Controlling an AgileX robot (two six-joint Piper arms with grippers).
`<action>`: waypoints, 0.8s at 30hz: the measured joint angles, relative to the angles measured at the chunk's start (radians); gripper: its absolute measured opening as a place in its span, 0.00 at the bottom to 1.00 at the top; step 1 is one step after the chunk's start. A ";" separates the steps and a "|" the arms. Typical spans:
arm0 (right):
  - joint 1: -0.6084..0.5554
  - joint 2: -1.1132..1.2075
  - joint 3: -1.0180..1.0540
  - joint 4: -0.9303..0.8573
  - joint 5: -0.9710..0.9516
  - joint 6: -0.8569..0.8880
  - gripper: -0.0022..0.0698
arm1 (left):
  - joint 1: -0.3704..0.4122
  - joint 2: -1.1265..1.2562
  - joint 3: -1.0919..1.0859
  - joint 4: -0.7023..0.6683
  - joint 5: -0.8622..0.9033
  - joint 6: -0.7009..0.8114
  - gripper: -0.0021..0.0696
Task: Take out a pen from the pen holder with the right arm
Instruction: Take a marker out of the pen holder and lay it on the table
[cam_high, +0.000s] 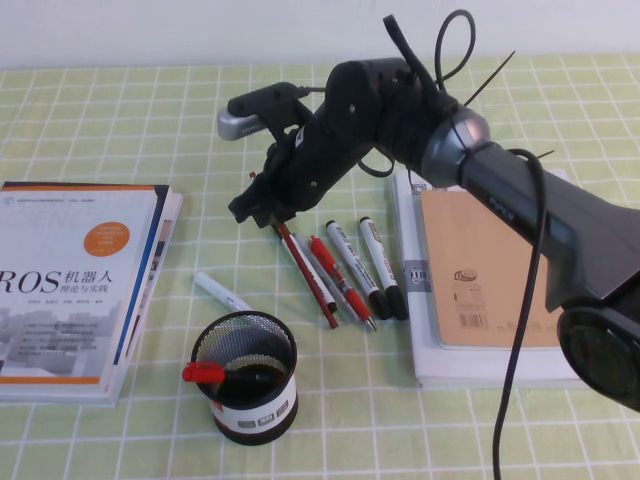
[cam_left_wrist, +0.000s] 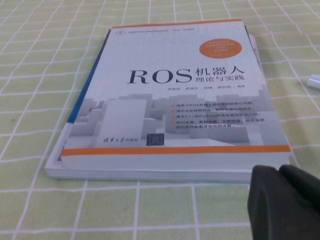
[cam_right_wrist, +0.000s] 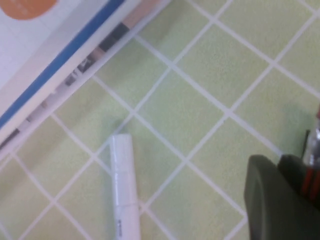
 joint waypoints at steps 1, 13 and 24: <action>0.000 0.008 0.000 -0.002 -0.002 0.000 0.02 | 0.000 0.000 0.000 0.000 0.000 0.000 0.02; 0.000 0.043 0.000 0.028 -0.050 0.000 0.16 | 0.000 0.000 0.000 0.000 0.000 0.000 0.02; 0.000 0.043 0.000 0.029 -0.067 0.000 0.31 | 0.000 0.000 0.000 0.000 0.000 0.000 0.02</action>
